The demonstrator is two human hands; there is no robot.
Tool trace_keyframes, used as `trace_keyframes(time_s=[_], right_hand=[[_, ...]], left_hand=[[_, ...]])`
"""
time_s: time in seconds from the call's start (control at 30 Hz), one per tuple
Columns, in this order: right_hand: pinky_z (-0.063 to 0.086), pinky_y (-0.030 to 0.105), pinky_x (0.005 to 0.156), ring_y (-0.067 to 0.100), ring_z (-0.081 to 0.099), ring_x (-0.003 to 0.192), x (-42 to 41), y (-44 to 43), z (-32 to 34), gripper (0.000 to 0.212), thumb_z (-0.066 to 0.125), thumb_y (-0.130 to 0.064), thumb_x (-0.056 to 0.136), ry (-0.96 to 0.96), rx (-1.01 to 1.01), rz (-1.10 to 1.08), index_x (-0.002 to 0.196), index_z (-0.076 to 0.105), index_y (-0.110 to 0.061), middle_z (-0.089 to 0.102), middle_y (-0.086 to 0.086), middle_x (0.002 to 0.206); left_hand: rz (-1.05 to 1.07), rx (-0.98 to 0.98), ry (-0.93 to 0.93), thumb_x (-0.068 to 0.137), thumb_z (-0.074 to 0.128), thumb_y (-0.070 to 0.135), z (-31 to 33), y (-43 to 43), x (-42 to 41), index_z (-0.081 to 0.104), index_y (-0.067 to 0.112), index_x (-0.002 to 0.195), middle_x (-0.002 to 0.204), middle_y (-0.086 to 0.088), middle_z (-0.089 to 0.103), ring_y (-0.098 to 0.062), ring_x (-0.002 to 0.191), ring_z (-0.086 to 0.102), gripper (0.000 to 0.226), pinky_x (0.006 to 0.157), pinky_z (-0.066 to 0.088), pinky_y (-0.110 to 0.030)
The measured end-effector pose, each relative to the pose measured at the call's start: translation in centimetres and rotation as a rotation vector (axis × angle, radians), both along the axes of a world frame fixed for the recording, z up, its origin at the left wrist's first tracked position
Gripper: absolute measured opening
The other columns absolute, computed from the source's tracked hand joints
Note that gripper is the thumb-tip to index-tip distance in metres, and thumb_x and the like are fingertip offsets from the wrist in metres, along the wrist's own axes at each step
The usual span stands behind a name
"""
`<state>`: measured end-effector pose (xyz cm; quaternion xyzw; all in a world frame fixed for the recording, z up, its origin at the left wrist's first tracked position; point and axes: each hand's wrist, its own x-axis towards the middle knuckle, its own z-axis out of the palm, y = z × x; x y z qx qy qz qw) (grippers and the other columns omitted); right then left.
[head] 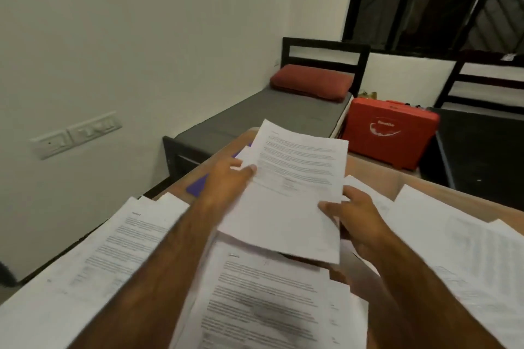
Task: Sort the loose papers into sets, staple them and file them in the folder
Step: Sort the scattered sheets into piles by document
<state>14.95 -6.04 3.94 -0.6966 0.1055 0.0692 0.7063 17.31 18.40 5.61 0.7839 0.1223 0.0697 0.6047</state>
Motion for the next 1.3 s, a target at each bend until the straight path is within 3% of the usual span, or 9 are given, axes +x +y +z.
trace_keyframes(time_s=[0.07, 0.13, 0.3, 0.4, 0.53, 0.63, 0.8, 1.0, 1.3], right_hand=[[0.065, 0.034, 0.063, 0.023, 0.074, 0.096, 3.0, 2.8, -0.7, 0.036, 0.065, 0.004, 0.096, 0.030, 0.045, -0.027, 0.125, 0.064, -0.018, 0.075, 0.000, 0.118], [0.064, 0.037, 0.076, 0.022, 0.071, 0.099, 5.9, 4.9, -1.6, 0.040, 0.067, 0.003, 0.096, 0.045, 0.042, -0.054, 0.130, 0.062, -0.019, 0.071, 0.000, 0.127], [0.067, 0.042, 0.072, 0.026, 0.073, 0.091, 9.4, 7.7, -3.4, 0.039, 0.071, -0.007, 0.096, 0.064, -0.092, -0.072, 0.131, 0.058, -0.018, 0.069, 0.002, 0.129], [0.059, 0.025, 0.055, 0.023, 0.076, 0.069, 8.6, 7.5, -4.1, 0.032, 0.073, -0.023, 0.097, -0.008, -0.267, -0.078, 0.126, 0.059, -0.019, 0.071, 0.000, 0.120], [0.064, 0.039, 0.085, 0.019, 0.072, 0.081, 6.1, 5.1, -4.4, 0.033, 0.073, -0.041, 0.095, -0.056, -0.486, -0.176, 0.119, 0.058, -0.025, 0.070, -0.003, 0.115], [0.062, 0.042, 0.090, 0.019, 0.067, 0.087, 3.5, 2.8, -3.7, 0.026, 0.073, -0.038, 0.095, -0.015, -0.512, -0.162, 0.116, 0.059, -0.030, 0.066, -0.006, 0.114], [0.056, 0.027, 0.057, 0.021, 0.069, 0.080, -5.2, -3.5, -2.2, 0.010, 0.073, -0.024, 0.095, -0.027, -0.421, -0.197, 0.102, 0.069, -0.029, 0.070, -0.003, 0.099], [0.061, 0.033, 0.084, 0.010, 0.067, 0.084, -16.5, -17.2, -3.4, 0.004, 0.069, -0.034, 0.095, -0.040, -0.711, -0.319, 0.098, 0.071, -0.036, 0.070, -0.018, 0.096], [0.039, 0.040, 0.111, 0.018, 0.052, 0.131, -29.2, -31.5, -7.6, 0.048, 0.057, -0.060, 0.095, 0.131, -1.247, -0.459, 0.133, 0.063, -0.031, 0.058, -0.008, 0.145]], left_hand=[[0.046, 0.138, -0.009, 0.095, 0.068, 0.027, 1.0, 2.1, 1.8, 0.065, 0.021, 0.090, 0.090, -0.003, 0.069, -0.021, 0.084, 0.066, 0.008, 0.082, 0.056, -0.041], [0.104, 0.285, 0.009, 0.099, 0.062, 0.021, 1.4, 3.8, 3.1, 0.052, 0.029, 0.080, 0.083, 0.003, 0.060, -0.018, 0.079, 0.059, 0.023, 0.079, 0.054, -0.040], [0.085, 0.638, 0.071, 0.098, 0.064, 0.024, -0.7, 5.5, 3.1, 0.059, 0.014, 0.087, 0.091, -0.010, 0.066, -0.020, 0.076, 0.060, 0.016, 0.070, 0.055, -0.036], [0.024, 0.629, 0.048, 0.095, 0.071, 0.025, -1.7, 4.2, 1.7, 0.061, 0.021, 0.107, 0.110, 0.002, 0.059, -0.020, 0.098, 0.061, 0.016, 0.089, 0.056, -0.038], [-0.065, 0.534, 0.048, 0.096, 0.070, 0.022, -2.2, 0.5, 0.0, 0.064, 0.021, 0.110, 0.119, 0.002, 0.064, -0.019, 0.105, 0.061, 0.016, 0.096, 0.057, -0.037], [-0.177, 0.536, 0.051, 0.098, 0.067, 0.028, -1.9, -3.5, -1.9, 0.063, 0.023, 0.111, 0.116, 0.004, 0.064, -0.017, 0.102, 0.060, 0.015, 0.098, 0.054, -0.033], [-0.339, 0.498, 0.022, 0.099, 0.063, 0.026, -2.4, -12.0, -5.5, 0.064, 0.026, 0.107, 0.109, 0.003, 0.066, -0.018, 0.096, 0.063, 0.007, 0.092, 0.053, -0.029], [-0.621, 0.556, -0.057, 0.098, 0.066, 0.026, -3.9, -26.2, -12.8, 0.065, 0.032, 0.096, 0.095, 0.017, 0.062, -0.006, 0.084, 0.059, 0.006, 0.068, 0.044, -0.012], [-0.901, 0.751, -0.220, 0.100, 0.058, 0.046, -8.7, -39.1, -19.1, 0.053, 0.027, 0.137, 0.140, 0.006, 0.049, -0.014, 0.128, 0.044, 0.043, 0.113, 0.039, -0.034]])
